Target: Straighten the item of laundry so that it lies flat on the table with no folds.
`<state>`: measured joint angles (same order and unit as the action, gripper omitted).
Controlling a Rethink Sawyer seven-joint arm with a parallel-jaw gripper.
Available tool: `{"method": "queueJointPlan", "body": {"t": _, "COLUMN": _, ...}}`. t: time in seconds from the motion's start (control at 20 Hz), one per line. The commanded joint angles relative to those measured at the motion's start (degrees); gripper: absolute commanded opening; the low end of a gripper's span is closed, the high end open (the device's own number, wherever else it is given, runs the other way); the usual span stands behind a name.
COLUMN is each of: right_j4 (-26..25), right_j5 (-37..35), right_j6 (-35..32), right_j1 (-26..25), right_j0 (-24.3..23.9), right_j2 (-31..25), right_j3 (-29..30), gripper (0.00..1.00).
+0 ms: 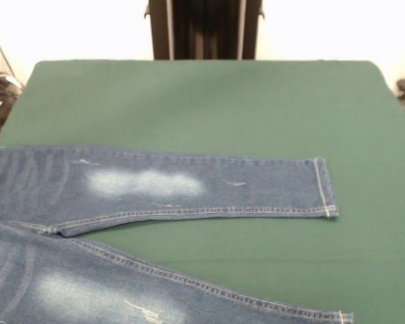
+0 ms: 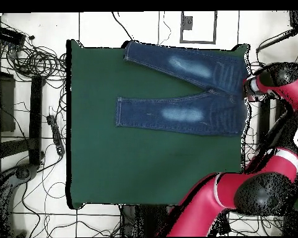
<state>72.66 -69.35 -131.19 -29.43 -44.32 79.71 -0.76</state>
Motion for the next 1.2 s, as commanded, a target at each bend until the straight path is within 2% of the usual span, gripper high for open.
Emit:
{"method": "queueJointPlan", "body": {"t": 0.05, "right_j4": -7.3, "right_j5": -4.3, "right_j6": 1.9, "right_j1": 1.8, "right_j0": 9.6, "right_j2": -10.5, "right_j3": 7.8, "gripper": 0.00}}
{"method": "queueJointPlan", "body": {"t": 0.25, "right_j4": -10.0, "right_j5": -5.3, "right_j6": 0.8, "right_j1": 4.0, "right_j0": 12.5, "right_j2": -14.6, "right_j3": 11.4, "gripper": 0.00}}
{"method": "queueJointPlan", "body": {"t": 0.65, "right_j4": -11.6, "right_j5": -7.7, "right_j6": -4.4, "right_j1": 6.7, "right_j0": 16.8, "right_j2": -18.3, "right_j3": 15.8, "gripper": 0.00}}
{"method": "queueJointPlan", "body": {"t": 1.2, "right_j4": -12.1, "right_j5": -6.7, "right_j6": -6.4, "right_j1": 6.7, "right_j0": 17.8, "right_j2": -19.6, "right_j3": 16.3, "gripper": 0.00}}
